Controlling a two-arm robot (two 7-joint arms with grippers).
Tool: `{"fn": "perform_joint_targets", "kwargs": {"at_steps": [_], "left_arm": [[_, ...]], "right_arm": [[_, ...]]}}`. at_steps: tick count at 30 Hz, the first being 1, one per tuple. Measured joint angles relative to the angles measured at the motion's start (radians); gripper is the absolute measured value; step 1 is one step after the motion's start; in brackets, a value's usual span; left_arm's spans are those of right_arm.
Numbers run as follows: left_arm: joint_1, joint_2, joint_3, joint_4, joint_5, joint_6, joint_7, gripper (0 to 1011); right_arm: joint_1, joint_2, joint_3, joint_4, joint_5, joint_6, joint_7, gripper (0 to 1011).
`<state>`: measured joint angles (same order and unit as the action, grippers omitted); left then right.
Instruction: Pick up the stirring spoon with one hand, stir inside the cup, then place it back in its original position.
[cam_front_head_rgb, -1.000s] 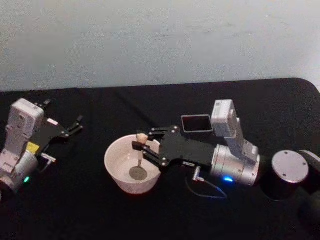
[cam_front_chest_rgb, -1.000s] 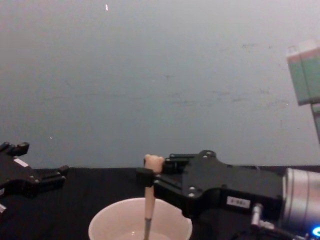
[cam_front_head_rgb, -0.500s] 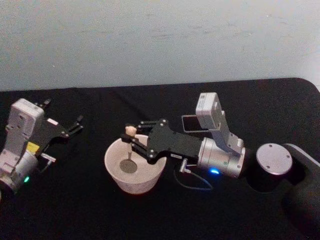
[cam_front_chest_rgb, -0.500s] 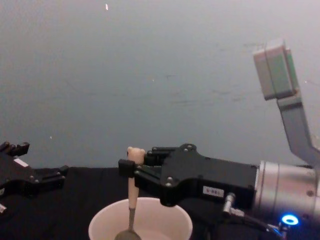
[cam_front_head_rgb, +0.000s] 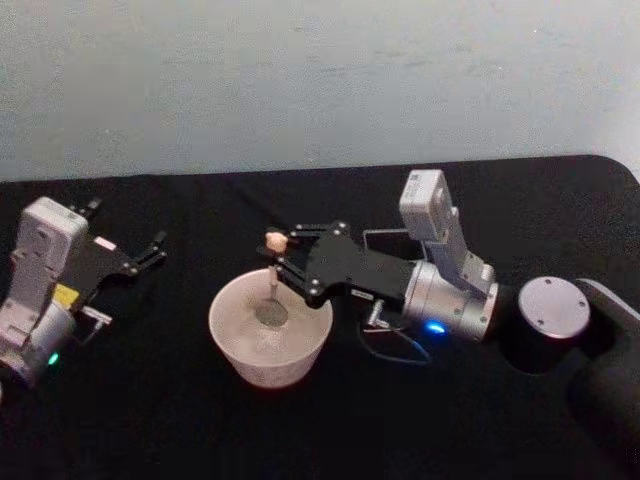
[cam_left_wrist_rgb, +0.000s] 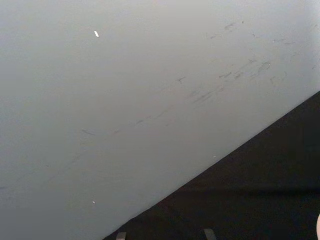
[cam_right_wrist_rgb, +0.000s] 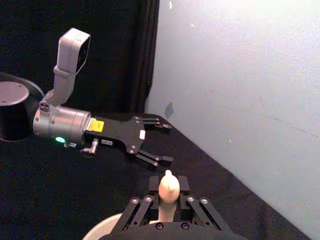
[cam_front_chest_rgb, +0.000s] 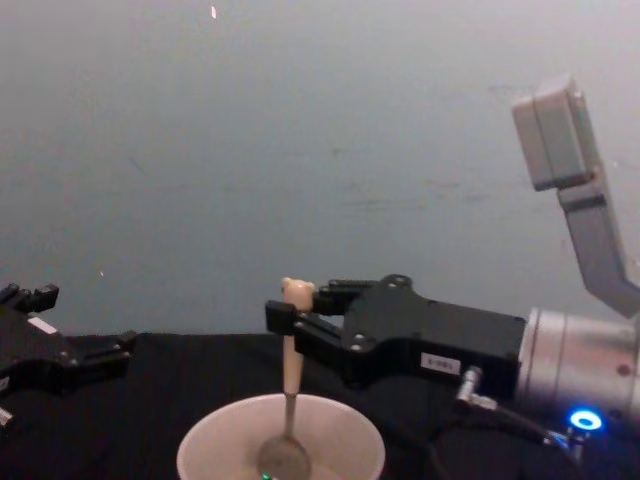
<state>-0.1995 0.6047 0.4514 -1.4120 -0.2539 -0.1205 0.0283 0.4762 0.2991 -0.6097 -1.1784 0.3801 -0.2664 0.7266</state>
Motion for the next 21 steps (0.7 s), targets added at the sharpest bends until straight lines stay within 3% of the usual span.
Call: {"fn": "perform_joint_targets", "kwargs": {"at_steps": [12, 21], "left_arm": [[0.000, 0.000, 0.000, 0.000, 0.000, 0.000, 0.000, 1001], [0.000, 0.000, 0.000, 0.000, 0.000, 0.000, 0.000, 1001]], "right_arm": [[-0.053, 0.056, 0.026, -0.075, 0.017, 0.015, 0.004, 213], [-0.085, 0.076, 0.011, -0.133, 0.033, 0.027, 0.029, 214]]}}
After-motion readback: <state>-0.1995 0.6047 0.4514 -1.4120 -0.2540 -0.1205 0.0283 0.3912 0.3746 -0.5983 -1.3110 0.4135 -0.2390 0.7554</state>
